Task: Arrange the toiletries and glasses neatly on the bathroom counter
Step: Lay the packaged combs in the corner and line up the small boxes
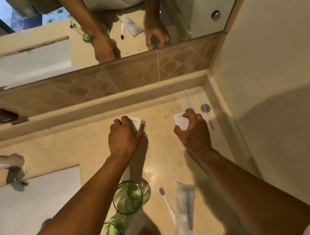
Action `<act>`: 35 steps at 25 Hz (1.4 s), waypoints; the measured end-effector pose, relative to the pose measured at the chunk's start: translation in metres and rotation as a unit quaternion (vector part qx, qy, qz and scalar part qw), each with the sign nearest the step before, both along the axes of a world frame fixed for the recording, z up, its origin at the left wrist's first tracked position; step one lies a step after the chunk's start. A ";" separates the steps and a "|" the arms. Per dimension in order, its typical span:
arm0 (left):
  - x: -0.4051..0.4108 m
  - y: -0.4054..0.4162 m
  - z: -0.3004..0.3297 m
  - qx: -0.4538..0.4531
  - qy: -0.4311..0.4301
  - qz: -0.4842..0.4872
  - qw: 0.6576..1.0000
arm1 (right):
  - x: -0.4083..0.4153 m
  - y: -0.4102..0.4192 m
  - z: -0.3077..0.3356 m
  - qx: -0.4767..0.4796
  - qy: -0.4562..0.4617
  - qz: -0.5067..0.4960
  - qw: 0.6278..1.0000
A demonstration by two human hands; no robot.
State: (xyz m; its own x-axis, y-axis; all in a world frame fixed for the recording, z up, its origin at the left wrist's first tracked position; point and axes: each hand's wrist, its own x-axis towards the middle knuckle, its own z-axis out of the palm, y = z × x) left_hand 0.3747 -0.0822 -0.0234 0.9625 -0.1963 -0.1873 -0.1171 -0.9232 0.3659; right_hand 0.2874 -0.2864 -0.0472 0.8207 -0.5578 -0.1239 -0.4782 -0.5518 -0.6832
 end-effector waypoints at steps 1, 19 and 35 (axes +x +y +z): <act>0.005 0.002 -0.006 0.000 0.005 0.004 1.000 | 0.013 0.000 -0.003 -0.001 -0.005 0.003 1.000; 0.038 -0.030 -0.043 -0.071 0.003 0.049 0.996 | 0.116 -0.001 -0.047 -0.070 0.042 0.004 0.997; 0.050 -0.078 -0.044 -0.086 0.012 0.062 0.994 | 0.076 -0.030 -0.046 0.018 -0.029 0.006 0.999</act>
State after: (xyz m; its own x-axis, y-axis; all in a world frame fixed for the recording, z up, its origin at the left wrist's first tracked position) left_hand 0.4243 -0.1602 -0.0675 0.9769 -0.1067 -0.1849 0.0052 -0.8540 0.5203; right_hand 0.3630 -0.3161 -0.0937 0.8338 -0.5438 -0.0954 -0.4302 -0.5317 -0.7295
